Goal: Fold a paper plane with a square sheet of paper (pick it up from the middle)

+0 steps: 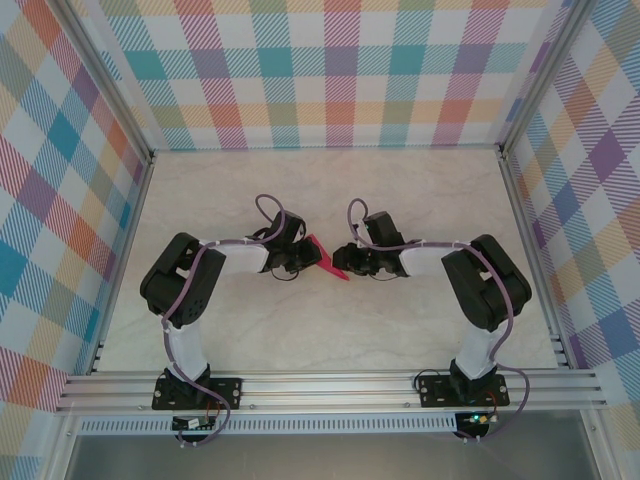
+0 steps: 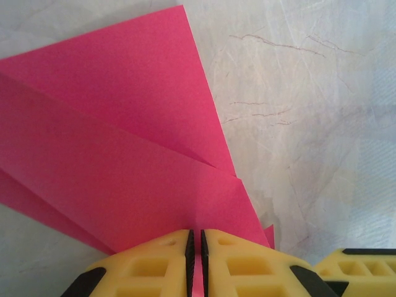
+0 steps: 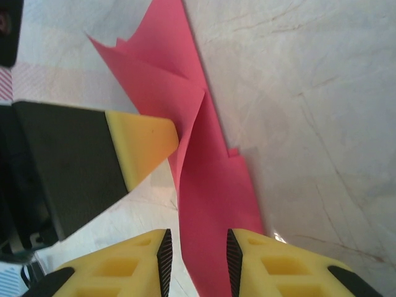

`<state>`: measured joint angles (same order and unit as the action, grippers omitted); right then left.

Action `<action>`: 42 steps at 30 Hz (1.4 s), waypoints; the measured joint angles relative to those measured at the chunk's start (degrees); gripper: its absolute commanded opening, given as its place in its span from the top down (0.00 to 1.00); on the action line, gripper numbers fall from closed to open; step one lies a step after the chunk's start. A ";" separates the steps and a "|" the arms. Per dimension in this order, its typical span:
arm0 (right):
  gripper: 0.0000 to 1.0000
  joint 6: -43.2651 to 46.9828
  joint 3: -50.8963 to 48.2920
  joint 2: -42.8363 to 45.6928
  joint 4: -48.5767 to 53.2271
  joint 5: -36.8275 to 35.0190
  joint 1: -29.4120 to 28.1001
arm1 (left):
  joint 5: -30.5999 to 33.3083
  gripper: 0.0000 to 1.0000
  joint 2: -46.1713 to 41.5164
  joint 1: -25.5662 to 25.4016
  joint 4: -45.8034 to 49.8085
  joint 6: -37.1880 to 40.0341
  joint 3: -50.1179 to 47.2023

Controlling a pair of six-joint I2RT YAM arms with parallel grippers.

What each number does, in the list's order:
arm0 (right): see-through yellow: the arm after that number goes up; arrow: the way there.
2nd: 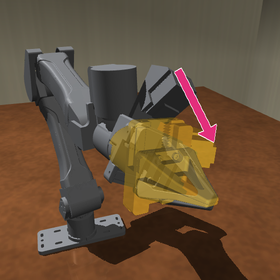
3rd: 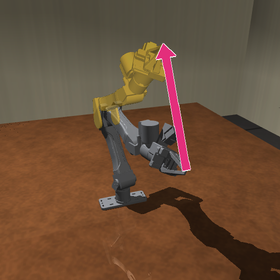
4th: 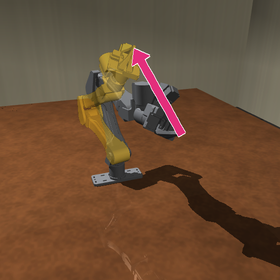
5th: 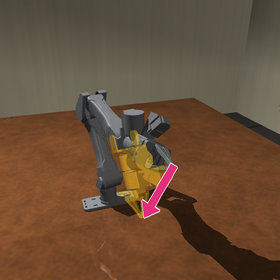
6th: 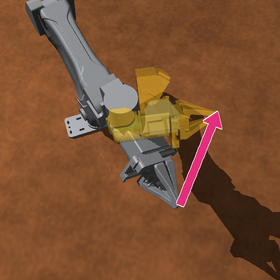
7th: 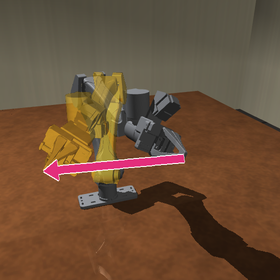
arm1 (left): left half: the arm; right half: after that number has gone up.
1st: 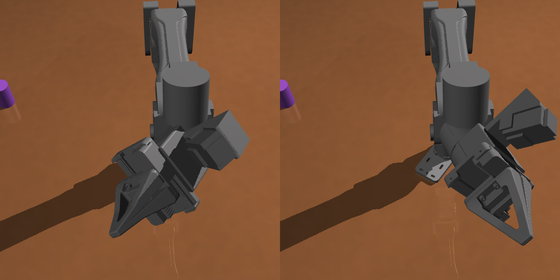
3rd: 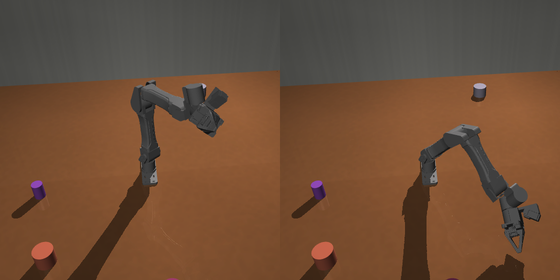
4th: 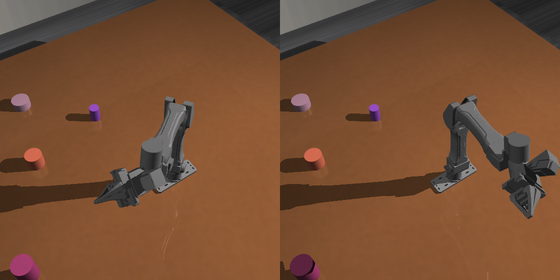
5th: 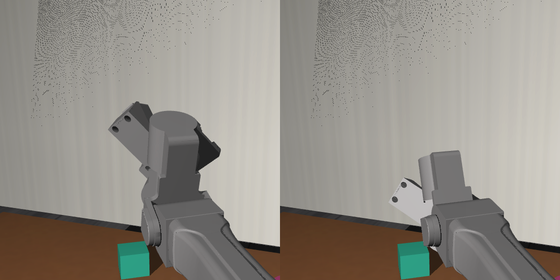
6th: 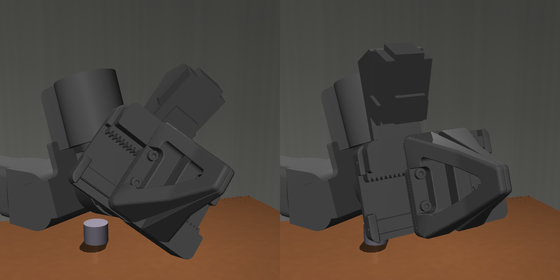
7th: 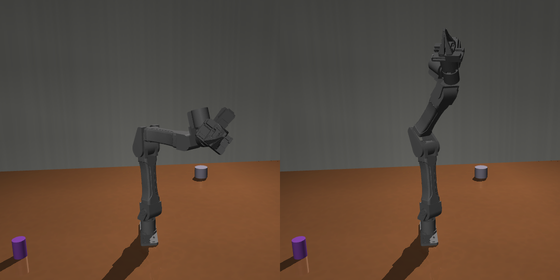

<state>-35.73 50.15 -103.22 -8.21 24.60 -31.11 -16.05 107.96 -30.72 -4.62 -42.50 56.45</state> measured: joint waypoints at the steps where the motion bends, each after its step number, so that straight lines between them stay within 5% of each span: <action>1: 0.68 1.03 0.31 0.00 0.90 0.26 0.00 | -0.02 0.86 0.11 0.00 -0.02 0.00 0.15; 14: 0.74 8.20 4.35 -1.90 5.84 3.52 0.00 | -0.44 0.85 0.42 0.00 0.02 -0.02 0.61; 24: 0.92 9.40 4.35 -4.11 6.12 2.82 0.00 | -0.55 0.85 0.44 0.00 0.55 0.17 0.94; 35: 0.98 3.48 1.29 -5.46 -0.85 6.86 2.27 | -1.95 0.63 0.33 0.00 -0.04 1.20 1.62; 42: 1.00 -1.68 0.17 -6.91 -5.62 10.32 3.93 | -2.36 0.58 -1.14 0.00 -2.62 1.51 0.63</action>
<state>-37.41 50.33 -110.13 -13.82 34.92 -27.18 -18.41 106.83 -30.72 -7.25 -40.99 57.08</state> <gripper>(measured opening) 0.046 0.410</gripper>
